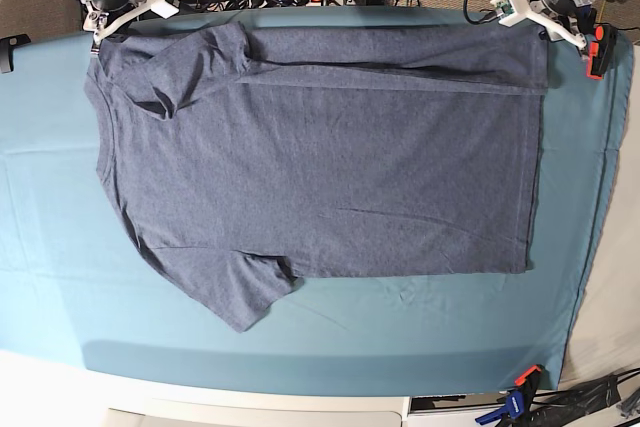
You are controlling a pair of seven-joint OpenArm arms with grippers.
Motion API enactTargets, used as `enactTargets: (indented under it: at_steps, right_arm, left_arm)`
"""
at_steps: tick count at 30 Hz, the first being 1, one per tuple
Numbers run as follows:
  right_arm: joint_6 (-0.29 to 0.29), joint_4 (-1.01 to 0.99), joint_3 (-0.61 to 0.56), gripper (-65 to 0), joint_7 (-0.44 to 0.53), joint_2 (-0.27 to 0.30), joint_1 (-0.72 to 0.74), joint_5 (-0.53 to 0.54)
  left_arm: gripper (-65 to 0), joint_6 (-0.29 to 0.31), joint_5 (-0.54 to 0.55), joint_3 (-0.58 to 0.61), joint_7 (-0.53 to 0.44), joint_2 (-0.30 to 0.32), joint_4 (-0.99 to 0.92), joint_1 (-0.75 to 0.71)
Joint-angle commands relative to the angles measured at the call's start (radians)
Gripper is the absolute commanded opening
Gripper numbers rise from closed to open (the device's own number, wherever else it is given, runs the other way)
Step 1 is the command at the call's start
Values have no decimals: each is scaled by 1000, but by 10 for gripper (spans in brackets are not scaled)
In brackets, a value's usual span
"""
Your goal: Fold the T-shirt properly
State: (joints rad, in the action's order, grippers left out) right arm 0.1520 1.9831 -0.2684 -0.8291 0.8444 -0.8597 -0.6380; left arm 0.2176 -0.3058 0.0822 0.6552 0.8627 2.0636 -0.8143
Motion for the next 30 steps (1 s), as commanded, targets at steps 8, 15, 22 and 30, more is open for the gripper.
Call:
enactTargets:
  at_steps: [8, 15, 22, 30]
  right_arm:
    - [-128, 99, 8, -465, -40, 14, -28, -123]
    - [-150, 238, 9, -465, -77, 14, -70, -172]
    - [-176, 269, 9, -465, -93, 14, -71, -211]
    - [-371, 269, 8, -465, -44, -20, 65, -318]
  left_arm:
    - [-413, -7, -8, -8, 42, 16, 158, -3]
    - [-413, -7, 4, -8, 82, 16, 293, -3]
    - [-413, -20, -9, -8, 85, 16, 293, -3]
    - [-413, -133, -121, -8, -11, 15, 293, 89]
